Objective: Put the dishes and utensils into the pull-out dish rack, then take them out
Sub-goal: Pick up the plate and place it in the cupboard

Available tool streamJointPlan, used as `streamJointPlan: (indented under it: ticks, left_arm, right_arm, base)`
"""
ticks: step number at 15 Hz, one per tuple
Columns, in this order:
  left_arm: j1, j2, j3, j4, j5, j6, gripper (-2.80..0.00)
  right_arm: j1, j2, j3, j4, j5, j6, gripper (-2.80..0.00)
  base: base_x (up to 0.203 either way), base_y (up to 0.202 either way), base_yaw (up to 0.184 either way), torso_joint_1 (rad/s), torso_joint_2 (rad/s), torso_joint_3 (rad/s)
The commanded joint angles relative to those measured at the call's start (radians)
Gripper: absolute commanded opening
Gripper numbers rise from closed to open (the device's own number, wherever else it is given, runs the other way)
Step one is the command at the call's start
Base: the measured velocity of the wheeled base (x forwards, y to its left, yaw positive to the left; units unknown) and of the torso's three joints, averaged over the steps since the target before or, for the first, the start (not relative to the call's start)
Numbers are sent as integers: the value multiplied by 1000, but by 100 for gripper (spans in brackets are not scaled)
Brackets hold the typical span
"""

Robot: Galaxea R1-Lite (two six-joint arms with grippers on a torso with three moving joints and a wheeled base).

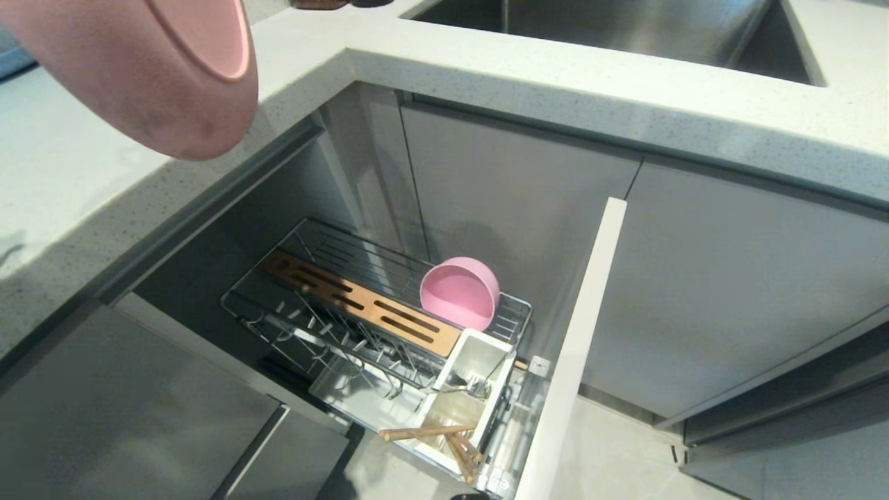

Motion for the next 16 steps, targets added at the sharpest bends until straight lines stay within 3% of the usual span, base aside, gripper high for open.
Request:
streamJointPlan:
  ticks: [1, 5, 10, 16]
  left_arm:
    - [-17, 30, 0, -2, 22, -11, -280]
    - [-59, 88, 0, -5, 98, -29, -280]
    - [-160, 165, 9, -36, 204, -31, -280]
    - [-199, 240, 135, -47, 284, -22, -280]
  right_arm:
    - [0, 0, 2, -1, -1, 0, -280]
    - [0, 0, 2, 0, 0, 0, -280]
    - [0, 0, 2, 0, 0, 0, -280]
    - [1, 0, 2, -1, -1, 1, -280]
  base:
    - [0, 0, 0, 0, 0, 0]
    - [0, 0, 0, 0, 0, 0]
    - [0, 0, 0, 0, 0, 0]
    - [0, 0, 0, 0, 0, 0]
